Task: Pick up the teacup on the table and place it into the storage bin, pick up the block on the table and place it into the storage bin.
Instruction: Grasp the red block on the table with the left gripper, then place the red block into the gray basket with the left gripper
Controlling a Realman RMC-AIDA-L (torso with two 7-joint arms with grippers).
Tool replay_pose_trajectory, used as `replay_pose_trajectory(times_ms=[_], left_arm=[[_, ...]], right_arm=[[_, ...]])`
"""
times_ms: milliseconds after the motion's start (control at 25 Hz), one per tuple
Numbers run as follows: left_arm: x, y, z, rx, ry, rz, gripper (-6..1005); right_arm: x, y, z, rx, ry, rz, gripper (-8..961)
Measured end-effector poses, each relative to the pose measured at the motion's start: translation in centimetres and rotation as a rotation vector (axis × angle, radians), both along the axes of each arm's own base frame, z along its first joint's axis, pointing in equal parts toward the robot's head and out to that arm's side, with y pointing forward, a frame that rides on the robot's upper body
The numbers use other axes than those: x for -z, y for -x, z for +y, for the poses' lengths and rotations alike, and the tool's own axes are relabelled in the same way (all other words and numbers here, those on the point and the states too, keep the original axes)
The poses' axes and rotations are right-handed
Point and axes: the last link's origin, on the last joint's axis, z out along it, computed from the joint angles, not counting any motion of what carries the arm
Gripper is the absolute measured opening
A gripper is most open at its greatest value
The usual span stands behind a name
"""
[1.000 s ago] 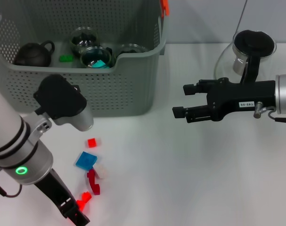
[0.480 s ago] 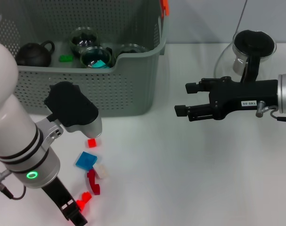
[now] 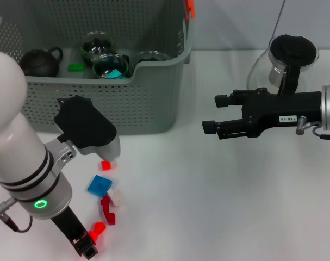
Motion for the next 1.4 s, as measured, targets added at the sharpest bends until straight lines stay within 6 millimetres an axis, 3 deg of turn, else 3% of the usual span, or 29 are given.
replay_pose_trajectory(times_ms=[200, 520, 720, 840, 1080, 1400], left_arm=[[0.1, 0.0, -0.1, 0.001, 0.001, 0.005, 442], [0.3, -0.1, 0.0, 0.015, 0.001, 0.032, 445], [0.0, -0.3, 0.2, 0.034, -0.012, 0.046, 263], [-0.4, -0.5, 0.3, 0.046, -0.024, 0.051, 224], [-4.0, -1.5, 1.1, 0.062, -0.111, 0.030, 189], [-12.5, -7.4, 2.3, 0.280, -0.343, -0.366, 200]], right_arm=[[0.0, 0.1, 0.1, -0.003, 0.000, 0.000, 885], [0.0, 0.1, 0.1, -0.002, -0.002, 0.000, 885], [-0.1, 0.0, 0.1, 0.002, -0.005, 0.002, 884], [-0.2, -0.1, 0.1, 0.005, -0.008, 0.005, 884], [-0.2, -0.1, 0.1, 0.007, -0.011, 0.005, 883], [-0.2, -0.1, 0.1, 0.006, -0.009, 0.006, 885]])
